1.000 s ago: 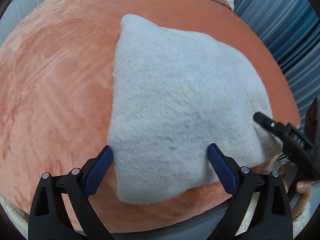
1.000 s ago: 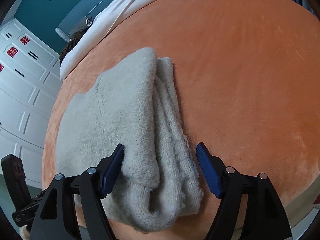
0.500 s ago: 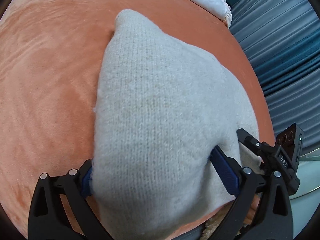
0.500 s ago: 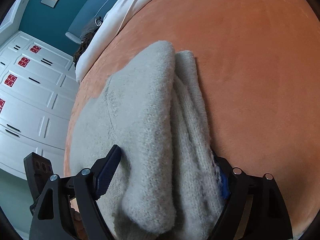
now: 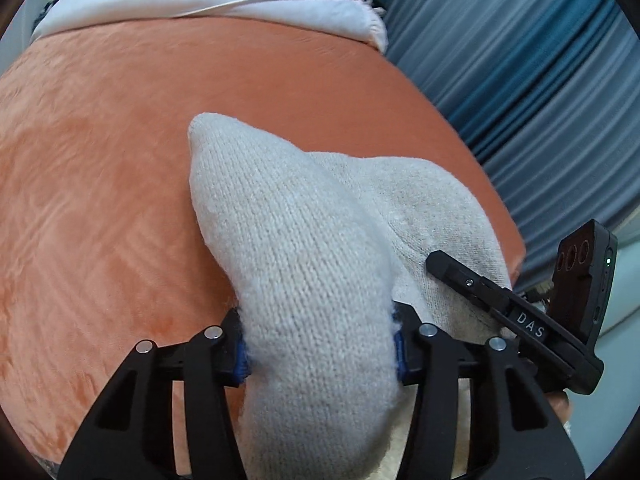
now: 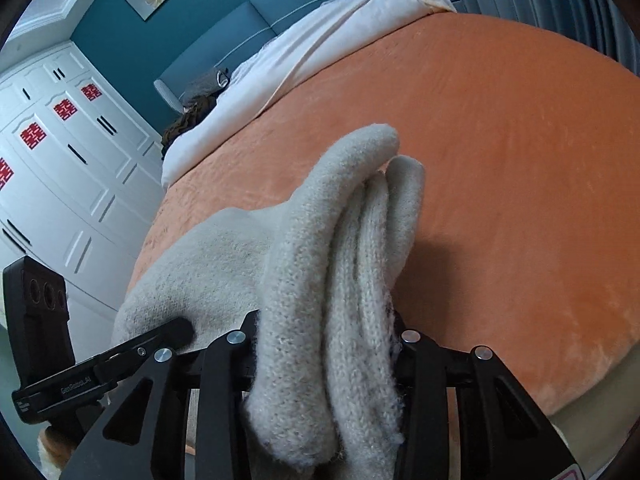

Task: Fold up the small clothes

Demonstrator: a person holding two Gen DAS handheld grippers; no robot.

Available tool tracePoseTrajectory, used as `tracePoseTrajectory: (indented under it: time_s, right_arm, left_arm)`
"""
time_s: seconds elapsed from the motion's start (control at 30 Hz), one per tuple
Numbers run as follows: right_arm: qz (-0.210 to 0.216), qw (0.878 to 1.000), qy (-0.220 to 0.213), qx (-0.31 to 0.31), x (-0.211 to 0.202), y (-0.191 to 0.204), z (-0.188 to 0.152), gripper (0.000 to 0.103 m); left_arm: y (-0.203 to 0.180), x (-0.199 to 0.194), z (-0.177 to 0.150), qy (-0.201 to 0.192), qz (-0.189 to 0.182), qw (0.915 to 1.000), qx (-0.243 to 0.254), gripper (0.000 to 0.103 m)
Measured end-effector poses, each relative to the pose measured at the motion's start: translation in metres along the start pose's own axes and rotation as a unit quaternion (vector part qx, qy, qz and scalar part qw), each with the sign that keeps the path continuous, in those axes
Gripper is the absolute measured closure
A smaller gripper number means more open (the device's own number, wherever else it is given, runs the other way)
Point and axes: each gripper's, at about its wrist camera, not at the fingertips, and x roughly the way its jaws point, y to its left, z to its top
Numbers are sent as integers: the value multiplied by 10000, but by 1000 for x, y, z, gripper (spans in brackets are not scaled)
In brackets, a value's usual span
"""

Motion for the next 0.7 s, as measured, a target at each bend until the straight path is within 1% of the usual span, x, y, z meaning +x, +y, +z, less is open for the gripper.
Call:
tracePoseTrajectory:
  time_s: [0.17, 0.23, 0.3, 0.43, 0.53, 0.63, 0.7]
  right_arm:
    - [-54, 9970, -764, -97, -91, 14, -3, 67]
    - [-78, 9940, -1072, -195, -123, 24, -1, 67]
    - [-80, 9893, -1416, -328, -154, 37, 1, 67]
    - [58, 9749, -2128, -651, -209, 73, 6, 67]
    - [270, 9622, -2545, -929, -237, 107, 12, 66]
    - [604, 9481, -2876, -1212, -255, 144, 20, 66]
    - [818, 9403, -2994, -1398, -261, 169, 27, 66]
  left_arm:
    - [-57, -39, 0, -340, -520, 9969, 486, 54]
    - [-76, -58, 2, -539, -669, 9938, 705, 54]
    - [-94, -83, 6, -807, -837, 9890, 916, 54]
    - [-114, -140, 15, -1387, -1064, 9766, 1251, 54]
    - [-121, -183, 23, -1850, -1075, 9652, 1502, 53]
    - [-114, -230, 32, -2387, -1016, 9509, 1689, 53]
    - [-105, -254, 40, -2638, -953, 9441, 1731, 52]
